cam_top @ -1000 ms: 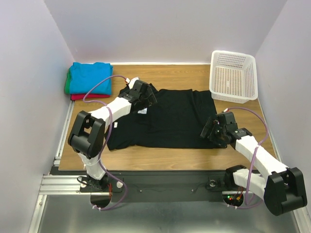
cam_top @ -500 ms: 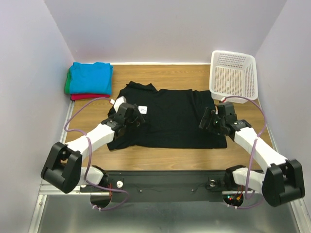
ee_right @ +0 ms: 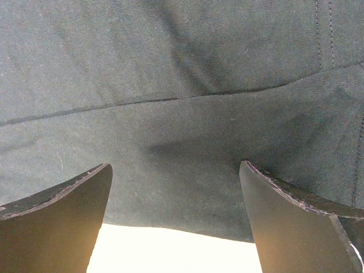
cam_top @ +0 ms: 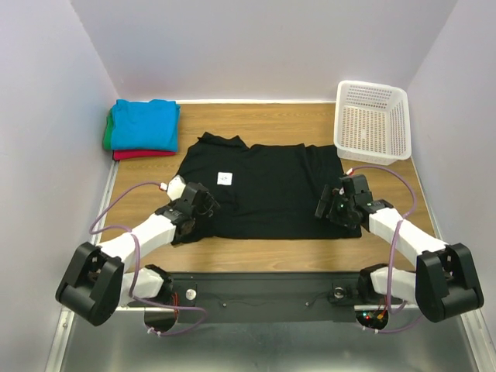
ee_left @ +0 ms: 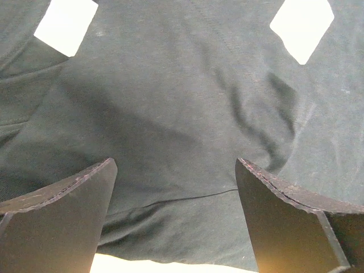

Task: Fold and stack the t-shirts
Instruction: Fold the tshirt

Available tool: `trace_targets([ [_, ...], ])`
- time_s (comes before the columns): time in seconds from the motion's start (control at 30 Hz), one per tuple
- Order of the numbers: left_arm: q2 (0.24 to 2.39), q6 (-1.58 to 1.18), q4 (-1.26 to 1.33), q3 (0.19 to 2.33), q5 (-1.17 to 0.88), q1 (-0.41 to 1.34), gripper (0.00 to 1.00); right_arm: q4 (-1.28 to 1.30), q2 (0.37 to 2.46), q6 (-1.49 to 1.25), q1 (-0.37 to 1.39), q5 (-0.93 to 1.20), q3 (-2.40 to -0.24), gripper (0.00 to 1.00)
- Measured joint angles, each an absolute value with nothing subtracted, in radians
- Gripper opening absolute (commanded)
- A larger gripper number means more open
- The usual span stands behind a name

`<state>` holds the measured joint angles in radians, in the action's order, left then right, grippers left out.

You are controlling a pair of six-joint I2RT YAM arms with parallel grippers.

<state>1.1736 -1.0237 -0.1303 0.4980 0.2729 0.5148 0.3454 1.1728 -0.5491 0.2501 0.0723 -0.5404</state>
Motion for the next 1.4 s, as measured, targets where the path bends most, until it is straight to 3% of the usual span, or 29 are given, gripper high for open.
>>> trace_targets([
  [0.67, 0.857, -1.203, -0.451, 0.412, 0.140, 0.509, 0.99, 0.473, 0.953, -0.632, 0.250, 0.131, -0.474, 1.00],
  [0.87, 0.835, -1.150, -0.572, 0.601, 0.242, 0.509, 0.99, 0.550, 0.969, -0.615, 0.251, 0.102, -0.614, 1.00],
  [1.03, 1.007, -1.031, -0.536, 0.890, 0.352, 0.489, 0.99, 0.549, 1.093, -0.586, 0.256, 0.027, -0.843, 1.00],
  [1.2, 1.360, -0.897, -0.417, 1.185, 0.356, 0.372, 0.98, 0.538, 1.304, -0.555, 0.256, -0.063, -1.089, 1.00],
  [1.4, 1.779, -0.798, -0.449, 1.474, 0.322, 0.237, 0.98, 0.508, 1.559, -0.530, 0.256, -0.106, -1.294, 1.00],
])
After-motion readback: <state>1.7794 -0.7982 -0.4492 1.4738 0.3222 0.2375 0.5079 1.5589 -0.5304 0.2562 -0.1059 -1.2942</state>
